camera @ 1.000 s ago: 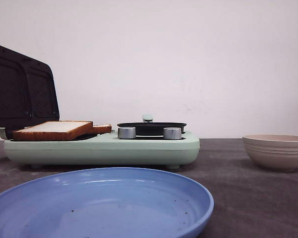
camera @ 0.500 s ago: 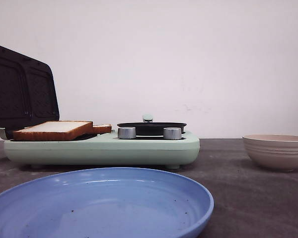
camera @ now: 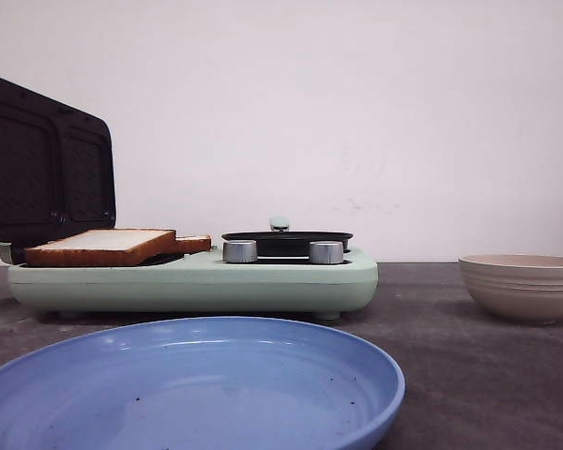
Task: Make breakfast with bread and shrimp
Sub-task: 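Grasp the sandwich maker lid handle with the left gripper and lower it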
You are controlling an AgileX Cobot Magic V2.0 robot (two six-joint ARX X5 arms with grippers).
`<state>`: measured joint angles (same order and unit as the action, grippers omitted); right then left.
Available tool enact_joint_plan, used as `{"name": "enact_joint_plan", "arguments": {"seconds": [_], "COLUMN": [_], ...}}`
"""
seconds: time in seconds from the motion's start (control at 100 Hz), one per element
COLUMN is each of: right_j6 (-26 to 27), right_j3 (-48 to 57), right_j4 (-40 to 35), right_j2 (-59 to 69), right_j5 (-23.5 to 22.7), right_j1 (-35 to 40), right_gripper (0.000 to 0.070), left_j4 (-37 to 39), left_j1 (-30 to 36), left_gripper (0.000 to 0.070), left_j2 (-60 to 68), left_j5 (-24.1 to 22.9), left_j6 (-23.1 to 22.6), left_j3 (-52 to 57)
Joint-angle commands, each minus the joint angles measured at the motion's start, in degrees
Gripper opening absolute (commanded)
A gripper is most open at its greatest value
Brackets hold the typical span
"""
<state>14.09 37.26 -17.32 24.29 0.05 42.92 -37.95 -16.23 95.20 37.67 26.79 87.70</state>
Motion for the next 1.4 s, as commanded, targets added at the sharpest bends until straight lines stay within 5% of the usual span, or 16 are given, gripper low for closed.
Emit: {"name": "enact_joint_plan", "arguments": {"seconds": [0.0,0.15,0.4,0.85,1.191,1.301,1.391], "right_j6": [1.0,1.2,1.2,1.2,3.3,3.5,3.5], "right_j3": [0.3,0.3,0.3,0.3,0.5,0.7,0.7], "right_j4": [0.4,0.4,0.6,5.2,5.7,5.8,5.7], "right_j2": [0.3,0.3,0.3,0.3,0.3,0.2,0.2], "right_j5": [0.0,0.0,0.0,0.4,0.4,0.3,0.3], "right_j1": [0.4,0.4,0.4,0.4,0.4,0.4,0.4], "right_gripper": [0.0004,0.0004,0.0004,0.0004,0.0004,0.0004,0.0003], "left_j4": [0.3,2.5,3.5,4.8,4.8,4.9,5.2], "left_j1": [1.1,2.7,7.3,23.0,31.5,32.5,32.5], "left_gripper": [0.0004,0.0005,0.0004,0.0004,0.001,0.0133,0.0346], "left_j2": [1.5,1.5,1.5,2.9,9.3,10.3,10.3], "left_j5": [1.3,4.6,3.6,-19.0,-23.8,-24.0,-24.4], "left_j6": [-1.6,-1.6,-2.9,-12.8,-15.6,-15.6,-15.6], "left_j3": [0.4,0.4,0.4,0.4,0.4,0.4,0.4]}}
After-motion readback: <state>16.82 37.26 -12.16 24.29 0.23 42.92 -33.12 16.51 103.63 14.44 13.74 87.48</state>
